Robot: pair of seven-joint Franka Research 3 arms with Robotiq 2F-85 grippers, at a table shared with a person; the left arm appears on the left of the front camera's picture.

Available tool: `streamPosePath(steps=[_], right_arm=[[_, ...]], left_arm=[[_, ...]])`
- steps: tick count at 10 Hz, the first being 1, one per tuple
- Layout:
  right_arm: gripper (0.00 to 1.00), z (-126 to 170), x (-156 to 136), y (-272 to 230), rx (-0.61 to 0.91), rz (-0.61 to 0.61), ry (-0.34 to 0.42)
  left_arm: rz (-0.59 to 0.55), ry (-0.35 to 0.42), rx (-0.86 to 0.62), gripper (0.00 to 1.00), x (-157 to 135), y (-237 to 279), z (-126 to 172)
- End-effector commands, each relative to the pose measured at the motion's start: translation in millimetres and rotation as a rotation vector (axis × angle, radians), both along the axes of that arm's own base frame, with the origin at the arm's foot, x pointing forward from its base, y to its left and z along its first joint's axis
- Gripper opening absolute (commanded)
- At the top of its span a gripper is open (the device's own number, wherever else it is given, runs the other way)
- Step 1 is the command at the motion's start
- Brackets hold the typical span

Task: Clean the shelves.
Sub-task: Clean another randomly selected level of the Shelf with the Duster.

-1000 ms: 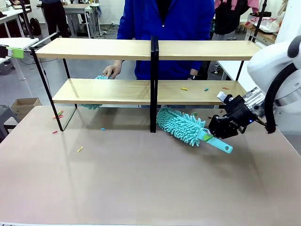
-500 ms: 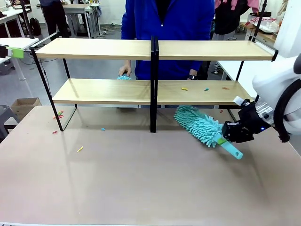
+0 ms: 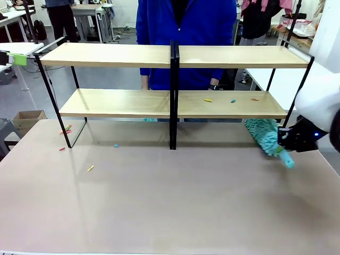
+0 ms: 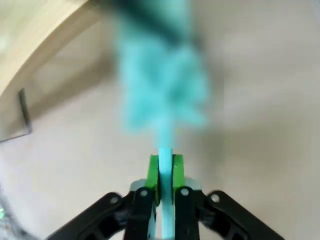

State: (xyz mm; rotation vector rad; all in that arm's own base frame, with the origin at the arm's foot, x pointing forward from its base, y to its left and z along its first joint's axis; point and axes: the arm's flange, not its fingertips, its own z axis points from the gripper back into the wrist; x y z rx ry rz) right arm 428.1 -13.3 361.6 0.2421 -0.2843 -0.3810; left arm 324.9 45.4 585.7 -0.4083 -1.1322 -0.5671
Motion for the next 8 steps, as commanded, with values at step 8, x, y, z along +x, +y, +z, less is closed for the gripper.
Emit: streamPosePath(steps=[8], right_arm=[[0.12,3,-118,37,0.009,0.096,0.007]], left_arm=[[0.001,0.003,0.006,1.0,1,0,-1]])
